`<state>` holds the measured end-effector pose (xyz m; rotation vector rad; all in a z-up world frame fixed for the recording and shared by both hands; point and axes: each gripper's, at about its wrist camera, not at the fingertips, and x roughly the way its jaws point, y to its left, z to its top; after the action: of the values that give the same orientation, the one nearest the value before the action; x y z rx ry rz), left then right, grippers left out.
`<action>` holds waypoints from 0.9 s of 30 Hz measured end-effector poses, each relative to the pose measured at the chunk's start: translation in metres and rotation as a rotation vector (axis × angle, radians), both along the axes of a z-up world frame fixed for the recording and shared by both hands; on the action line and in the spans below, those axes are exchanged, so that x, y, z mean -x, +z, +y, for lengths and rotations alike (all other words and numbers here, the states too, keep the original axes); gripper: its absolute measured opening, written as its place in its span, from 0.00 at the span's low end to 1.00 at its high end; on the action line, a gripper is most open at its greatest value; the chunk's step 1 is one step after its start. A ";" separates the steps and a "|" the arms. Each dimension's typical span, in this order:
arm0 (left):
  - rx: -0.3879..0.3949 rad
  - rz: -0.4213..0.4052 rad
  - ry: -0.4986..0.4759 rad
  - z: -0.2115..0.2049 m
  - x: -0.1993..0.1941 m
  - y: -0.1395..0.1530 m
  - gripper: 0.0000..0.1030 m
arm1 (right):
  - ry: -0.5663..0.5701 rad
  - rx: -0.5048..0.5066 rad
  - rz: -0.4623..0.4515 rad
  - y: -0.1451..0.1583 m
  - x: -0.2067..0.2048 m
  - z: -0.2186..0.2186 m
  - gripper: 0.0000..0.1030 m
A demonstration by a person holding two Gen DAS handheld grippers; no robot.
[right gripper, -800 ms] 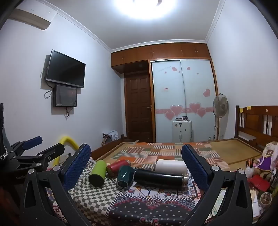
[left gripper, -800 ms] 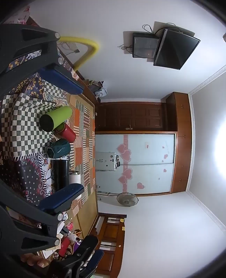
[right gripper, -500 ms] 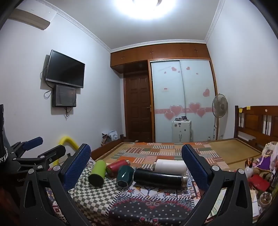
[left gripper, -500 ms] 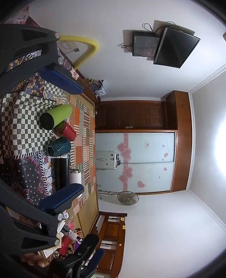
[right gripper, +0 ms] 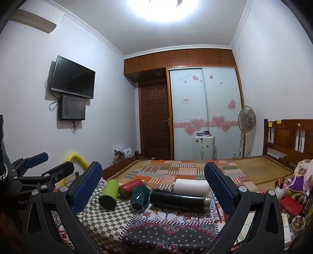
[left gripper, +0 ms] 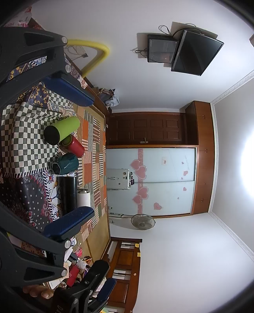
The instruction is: Flip cup upright
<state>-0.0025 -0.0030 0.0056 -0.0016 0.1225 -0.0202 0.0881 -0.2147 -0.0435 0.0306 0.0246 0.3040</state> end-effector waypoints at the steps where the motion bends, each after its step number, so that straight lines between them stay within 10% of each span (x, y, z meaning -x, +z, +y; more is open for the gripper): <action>1: 0.001 -0.001 -0.001 0.000 0.000 0.000 1.00 | -0.001 0.001 -0.001 -0.002 0.000 0.000 1.00; 27: 0.005 -0.005 -0.010 -0.002 -0.001 -0.004 1.00 | -0.010 0.003 0.007 -0.008 -0.001 0.001 1.00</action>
<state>-0.0019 -0.0050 0.0020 -0.0061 0.1172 -0.0301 0.0887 -0.2138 -0.0519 0.0289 0.0314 0.2938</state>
